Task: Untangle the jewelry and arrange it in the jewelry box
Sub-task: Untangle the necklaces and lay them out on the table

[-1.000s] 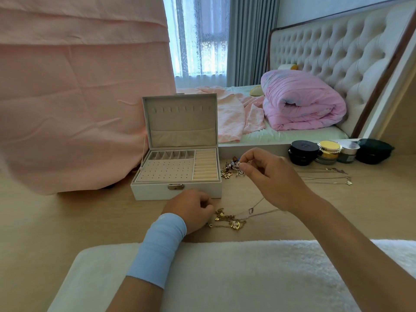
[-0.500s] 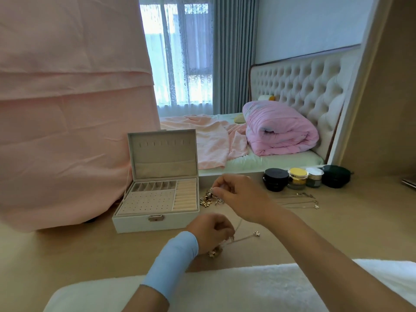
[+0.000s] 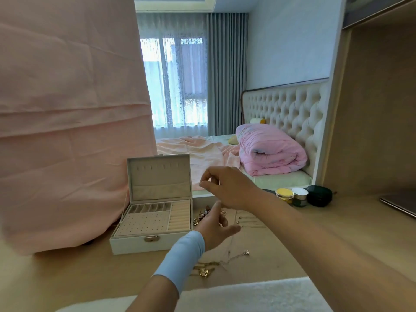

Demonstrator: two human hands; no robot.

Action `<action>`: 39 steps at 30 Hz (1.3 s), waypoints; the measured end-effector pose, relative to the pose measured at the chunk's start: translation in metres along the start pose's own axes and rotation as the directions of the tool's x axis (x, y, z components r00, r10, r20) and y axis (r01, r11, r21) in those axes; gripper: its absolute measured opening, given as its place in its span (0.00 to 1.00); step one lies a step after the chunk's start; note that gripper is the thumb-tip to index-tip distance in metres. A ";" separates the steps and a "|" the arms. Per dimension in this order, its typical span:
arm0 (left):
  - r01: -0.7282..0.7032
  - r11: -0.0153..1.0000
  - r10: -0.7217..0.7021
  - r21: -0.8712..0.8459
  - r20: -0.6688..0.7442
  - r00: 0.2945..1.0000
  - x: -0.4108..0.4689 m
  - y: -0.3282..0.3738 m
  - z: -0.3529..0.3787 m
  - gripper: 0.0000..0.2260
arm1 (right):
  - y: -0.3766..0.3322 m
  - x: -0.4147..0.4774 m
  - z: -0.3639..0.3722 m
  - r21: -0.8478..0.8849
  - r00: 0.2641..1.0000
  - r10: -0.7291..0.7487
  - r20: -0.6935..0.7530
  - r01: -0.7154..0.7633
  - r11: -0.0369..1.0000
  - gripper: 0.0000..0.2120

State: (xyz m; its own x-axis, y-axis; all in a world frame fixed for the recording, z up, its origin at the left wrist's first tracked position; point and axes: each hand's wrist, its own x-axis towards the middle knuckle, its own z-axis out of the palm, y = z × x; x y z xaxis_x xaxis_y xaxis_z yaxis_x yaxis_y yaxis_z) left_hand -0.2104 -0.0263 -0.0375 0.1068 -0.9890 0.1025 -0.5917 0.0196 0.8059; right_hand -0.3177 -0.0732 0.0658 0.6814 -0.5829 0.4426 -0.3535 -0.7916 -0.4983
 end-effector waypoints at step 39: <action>0.009 0.998 -0.004 -0.068 0.065 0.998 0.005 -0.032 -0.007 0.07 | 0.110 -0.090 0.047 0.237 0.900 0.342 0.270 -0.407 0.882 0.05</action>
State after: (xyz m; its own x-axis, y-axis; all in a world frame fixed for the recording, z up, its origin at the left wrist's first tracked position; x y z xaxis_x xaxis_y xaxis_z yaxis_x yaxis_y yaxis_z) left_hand -0.1857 -0.0307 -0.0586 0.0569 -0.9965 0.0606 -0.5348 0.0209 0.8448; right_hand -0.3877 -0.0997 -0.0636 0.6651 -0.7463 0.0268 -0.4371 -0.4182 -0.7962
